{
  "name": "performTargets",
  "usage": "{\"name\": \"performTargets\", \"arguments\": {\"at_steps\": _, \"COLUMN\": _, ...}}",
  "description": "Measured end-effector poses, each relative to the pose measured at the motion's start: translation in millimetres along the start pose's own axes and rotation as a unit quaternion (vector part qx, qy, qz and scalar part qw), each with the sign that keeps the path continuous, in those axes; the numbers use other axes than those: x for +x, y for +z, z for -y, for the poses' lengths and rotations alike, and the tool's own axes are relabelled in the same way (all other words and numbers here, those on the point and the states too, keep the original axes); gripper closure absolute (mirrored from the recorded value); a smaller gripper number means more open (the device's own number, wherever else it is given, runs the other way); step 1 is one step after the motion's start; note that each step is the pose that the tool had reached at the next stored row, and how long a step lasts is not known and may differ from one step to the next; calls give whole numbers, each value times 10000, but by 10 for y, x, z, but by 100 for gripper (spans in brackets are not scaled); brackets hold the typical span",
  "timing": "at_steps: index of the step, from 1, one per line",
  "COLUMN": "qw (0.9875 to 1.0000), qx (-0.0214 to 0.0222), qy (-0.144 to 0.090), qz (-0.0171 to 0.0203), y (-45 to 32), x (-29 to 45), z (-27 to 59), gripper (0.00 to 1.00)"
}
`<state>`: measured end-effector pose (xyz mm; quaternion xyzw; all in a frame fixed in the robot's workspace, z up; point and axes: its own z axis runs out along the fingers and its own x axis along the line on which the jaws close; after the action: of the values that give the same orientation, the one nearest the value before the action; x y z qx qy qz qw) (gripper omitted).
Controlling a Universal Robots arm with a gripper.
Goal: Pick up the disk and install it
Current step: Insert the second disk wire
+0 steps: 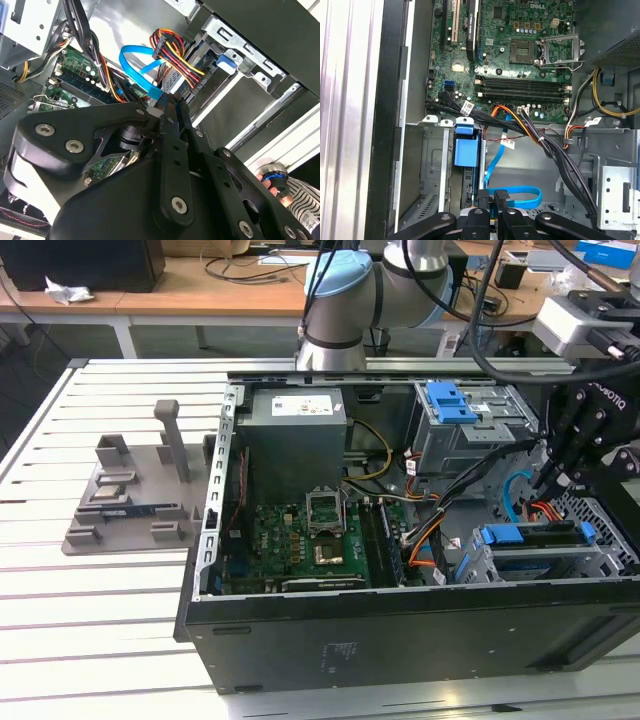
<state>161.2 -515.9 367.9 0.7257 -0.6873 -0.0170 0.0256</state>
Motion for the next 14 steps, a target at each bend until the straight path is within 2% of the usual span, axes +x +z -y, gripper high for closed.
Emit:
{"name": "performTargets", "arguments": {"at_steps": 9, "qw": 10000, "qx": 0, "qy": 0, "qz": 1, "y": 76, "x": 10, "z": 4, "gripper": 84}}
{"name": "performTargets", "arguments": {"at_steps": 14, "qw": 10000, "qx": 0, "qy": -1, "qz": 0, "y": 122, "x": 70, "z": -4, "gripper": 84}}
